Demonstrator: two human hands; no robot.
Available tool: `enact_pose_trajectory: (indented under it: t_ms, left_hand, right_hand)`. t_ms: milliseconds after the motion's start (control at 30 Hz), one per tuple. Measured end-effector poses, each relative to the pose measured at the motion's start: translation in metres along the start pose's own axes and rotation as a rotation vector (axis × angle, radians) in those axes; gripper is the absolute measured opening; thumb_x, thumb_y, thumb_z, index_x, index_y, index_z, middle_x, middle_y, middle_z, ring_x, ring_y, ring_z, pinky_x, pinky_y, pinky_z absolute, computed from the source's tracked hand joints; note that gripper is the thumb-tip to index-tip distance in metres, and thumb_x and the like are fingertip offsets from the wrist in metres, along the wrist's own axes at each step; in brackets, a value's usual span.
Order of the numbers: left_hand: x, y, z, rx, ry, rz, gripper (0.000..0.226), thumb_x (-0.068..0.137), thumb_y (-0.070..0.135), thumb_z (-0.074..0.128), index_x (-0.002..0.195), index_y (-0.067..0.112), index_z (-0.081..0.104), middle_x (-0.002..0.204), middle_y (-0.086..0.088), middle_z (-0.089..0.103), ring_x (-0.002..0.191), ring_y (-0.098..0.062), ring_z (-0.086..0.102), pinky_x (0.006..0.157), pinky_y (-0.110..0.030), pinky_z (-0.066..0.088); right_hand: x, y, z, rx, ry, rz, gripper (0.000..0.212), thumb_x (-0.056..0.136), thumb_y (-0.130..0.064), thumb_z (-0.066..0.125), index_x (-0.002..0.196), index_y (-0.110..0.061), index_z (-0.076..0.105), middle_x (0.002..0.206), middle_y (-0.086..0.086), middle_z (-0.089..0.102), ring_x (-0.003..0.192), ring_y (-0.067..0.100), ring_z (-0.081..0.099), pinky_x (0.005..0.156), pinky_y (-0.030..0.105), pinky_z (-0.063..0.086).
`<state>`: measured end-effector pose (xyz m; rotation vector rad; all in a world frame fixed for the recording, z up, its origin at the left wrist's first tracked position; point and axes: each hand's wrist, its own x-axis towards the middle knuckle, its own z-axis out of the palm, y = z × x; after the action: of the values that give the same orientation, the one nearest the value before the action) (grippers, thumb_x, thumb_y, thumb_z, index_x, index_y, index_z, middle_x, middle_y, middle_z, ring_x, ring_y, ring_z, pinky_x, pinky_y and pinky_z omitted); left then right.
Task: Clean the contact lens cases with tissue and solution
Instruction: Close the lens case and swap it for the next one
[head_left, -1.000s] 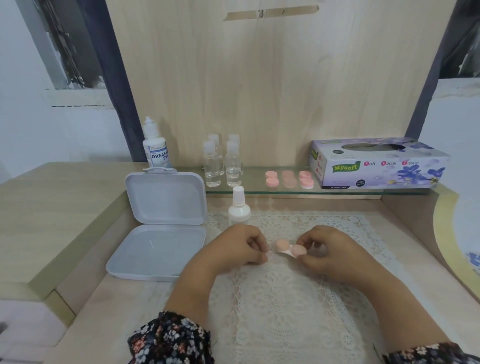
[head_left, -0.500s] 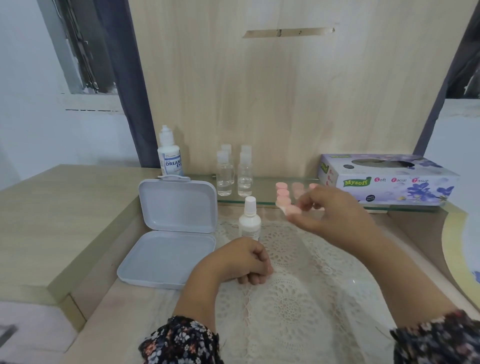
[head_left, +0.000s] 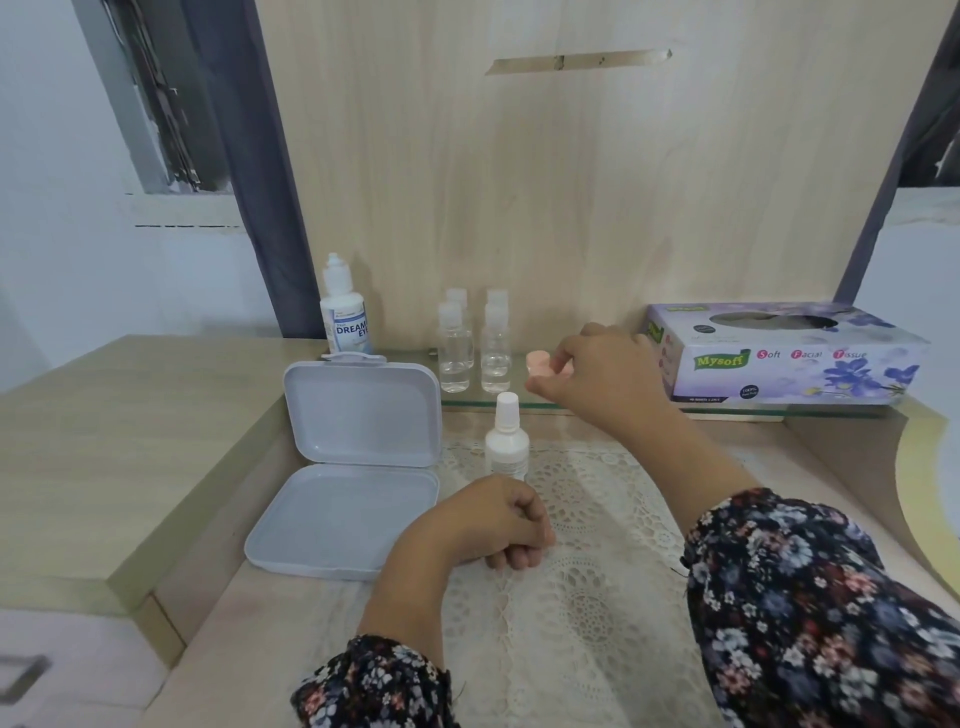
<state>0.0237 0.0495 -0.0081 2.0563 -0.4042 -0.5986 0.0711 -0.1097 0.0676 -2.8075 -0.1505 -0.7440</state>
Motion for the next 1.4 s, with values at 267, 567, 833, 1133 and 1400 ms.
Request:
enact_pose_trajectory:
  t_ms: [267, 567, 833, 1133, 1400]
  left_hand:
    - [0.000, 0.001, 0.001, -0.006, 0.001, -0.017, 0.002, 0.088, 0.008, 0.064, 0.089, 0.007, 0.064, 0.065, -0.001, 0.065, 0.052, -0.008, 0.057, 0.046, -0.018, 0.040]
    - [0.000, 0.001, 0.001, -0.001, 0.007, -0.014, 0.003, 0.088, 0.009, 0.065, 0.090, 0.008, 0.064, 0.065, -0.001, 0.065, 0.052, -0.008, 0.057, 0.045, -0.018, 0.040]
    - [0.001, 0.000, 0.001, 0.011, 0.013, -0.016, 0.004, 0.087, 0.010, 0.067, 0.085, 0.011, 0.064, 0.066, -0.002, 0.066, 0.054, -0.010, 0.057, 0.046, -0.019, 0.040]
    - [0.001, 0.001, 0.001, 0.018, 0.015, -0.014, 0.002, 0.087, 0.010, 0.066, 0.088, 0.010, 0.064, 0.067, -0.002, 0.066, 0.054, -0.009, 0.057, 0.046, -0.019, 0.040]
    - [0.000, 0.001, 0.001, 0.016, 0.015, -0.025, 0.004, 0.086, 0.008, 0.065, 0.086, 0.011, 0.065, 0.067, -0.002, 0.066, 0.054, -0.009, 0.057, 0.047, -0.019, 0.040]
  right_hand:
    - [0.002, -0.002, 0.011, -0.080, -0.044, 0.023, 0.037, 0.079, -0.058, 0.058, 0.094, -0.026, 0.069, 0.105, -0.001, 0.059, 0.106, 0.021, 0.050, 0.091, 0.038, 0.031]
    - [0.000, 0.002, 0.009, -0.053, -0.048, 0.035, 0.048, 0.074, -0.067, 0.061, 0.098, -0.026, 0.070, 0.106, -0.002, 0.059, 0.109, 0.020, 0.050, 0.093, 0.039, 0.031]
    - [-0.011, 0.020, 0.000, -0.047, 0.035, 0.046, 0.041, 0.082, -0.051, 0.057, 0.111, -0.022, 0.062, 0.112, 0.000, 0.058, 0.115, 0.023, 0.048, 0.098, 0.038, 0.030]
    - [-0.007, 0.019, 0.004, -0.214, -0.010, 0.053, 0.042, 0.087, -0.049, 0.047, 0.108, -0.018, 0.067, 0.112, 0.005, 0.059, 0.111, 0.026, 0.050, 0.096, 0.039, 0.032]
    - [-0.015, 0.019, -0.002, -0.103, 0.016, 0.078, 0.036, 0.086, -0.045, 0.050, 0.103, -0.020, 0.070, 0.106, 0.004, 0.061, 0.109, 0.025, 0.051, 0.096, 0.037, 0.031]
